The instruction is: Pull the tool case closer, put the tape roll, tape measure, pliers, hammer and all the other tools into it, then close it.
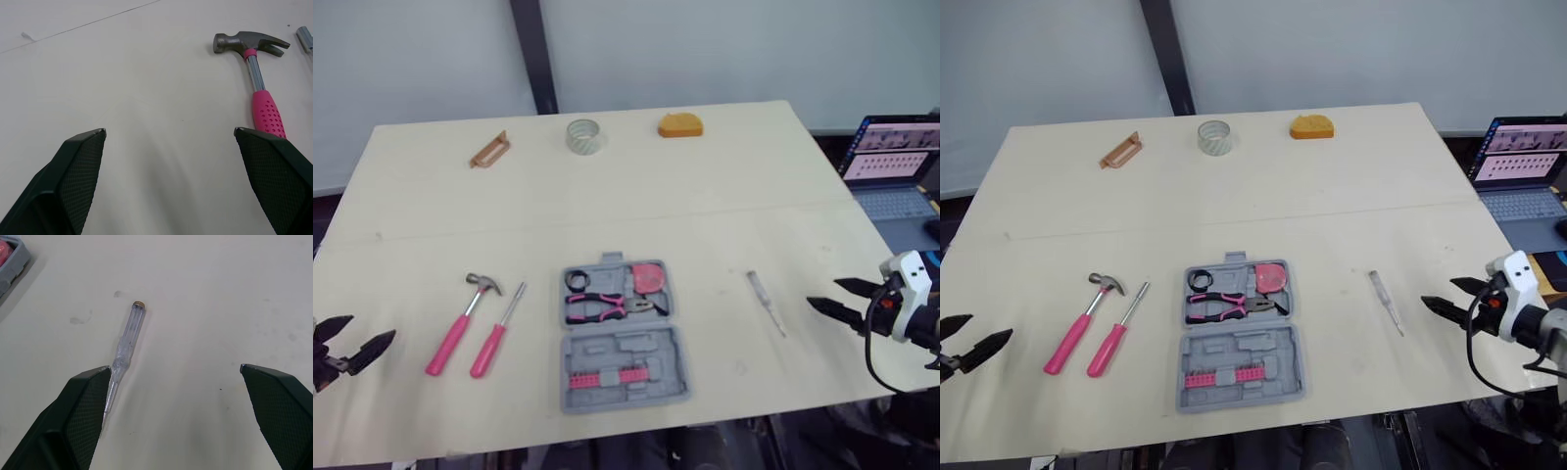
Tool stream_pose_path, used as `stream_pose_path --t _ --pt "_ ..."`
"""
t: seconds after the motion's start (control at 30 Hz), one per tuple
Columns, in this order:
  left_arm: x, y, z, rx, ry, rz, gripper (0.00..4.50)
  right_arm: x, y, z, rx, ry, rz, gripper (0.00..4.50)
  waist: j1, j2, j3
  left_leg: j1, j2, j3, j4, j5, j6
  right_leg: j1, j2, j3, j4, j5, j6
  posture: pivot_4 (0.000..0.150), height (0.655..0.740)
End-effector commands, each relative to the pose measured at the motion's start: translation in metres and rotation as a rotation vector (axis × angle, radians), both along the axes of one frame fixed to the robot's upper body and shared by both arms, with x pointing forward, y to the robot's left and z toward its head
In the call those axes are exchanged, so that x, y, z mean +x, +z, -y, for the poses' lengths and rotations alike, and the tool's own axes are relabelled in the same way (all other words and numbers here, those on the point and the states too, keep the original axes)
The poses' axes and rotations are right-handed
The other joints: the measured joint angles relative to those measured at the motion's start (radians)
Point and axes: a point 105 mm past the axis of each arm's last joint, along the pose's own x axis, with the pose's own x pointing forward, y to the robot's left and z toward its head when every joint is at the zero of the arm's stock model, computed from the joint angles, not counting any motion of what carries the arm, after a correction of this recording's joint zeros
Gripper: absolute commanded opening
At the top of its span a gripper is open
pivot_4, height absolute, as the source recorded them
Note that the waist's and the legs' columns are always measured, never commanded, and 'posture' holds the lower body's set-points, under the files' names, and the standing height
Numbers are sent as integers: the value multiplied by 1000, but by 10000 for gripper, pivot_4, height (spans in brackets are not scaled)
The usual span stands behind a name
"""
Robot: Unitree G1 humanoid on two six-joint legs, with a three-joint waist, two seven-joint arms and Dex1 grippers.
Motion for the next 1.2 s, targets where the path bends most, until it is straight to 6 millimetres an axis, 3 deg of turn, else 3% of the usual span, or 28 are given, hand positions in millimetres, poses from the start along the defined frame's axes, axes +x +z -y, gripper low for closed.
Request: stream_pose_path --t 0.03,0.23,0.37,0.57,0.63,0.73,0.8,1.2 --pt "2 2 2 1 0 17 45000 1 17 0 12 -3 59 44665 0 0 0 0 0 0 0 0 0 0 0 0 0 0 0 1500 7400" --pt "8 4 7 -1 -11 27 45000 2 20 -1 3 10 68 44665 0 2 1 0 0 -1 0 0 0 1 0 0 0 0 0 1500 7400" --pt "10 6 9 -1 -14 30 45000 2 21 -1 6 8 69 44665 -15 3 2 -1 -14 -44 -3 4 4 36 -18 -41 -3 -1 3 1500 7400" --pt "11 8 11 1 -16 33 45000 2 21 -2 0 18 69 44665 3 4 4 -2 -13 -39 -1 4 3 33 -15 -36 -7 -1 4 1500 7400" --pt "12 8 11 2 -17 35 45000 3 21 -4 -2 22 71 44665 -9 6 5 -3 -21 -63 -4 9 6 53 -24 -58 -16 -2 7 1500 7400" --pt "13 10 11 4 -15 41 45000 4 21 -4 1 19 71 44665 -22 6 4 -1 -40 -90 -10 19 8 68 -41 -76 -17 -8 17 1500 7400" --pt "13 10 11 5 -14 41 45000 4 21 -4 3 18 71 44665 -2 5 5 1 -40 -85 -9 20 7 60 -36 -56 -12 -8 17 1500 7400" --pt "15 12 13 3 -10 48 45000 3 21 -4 2 19 59 44665 18 6 5 2 -37 -67 -10 21 6 48 -31 -35 -12 -8 17 1500 7400"
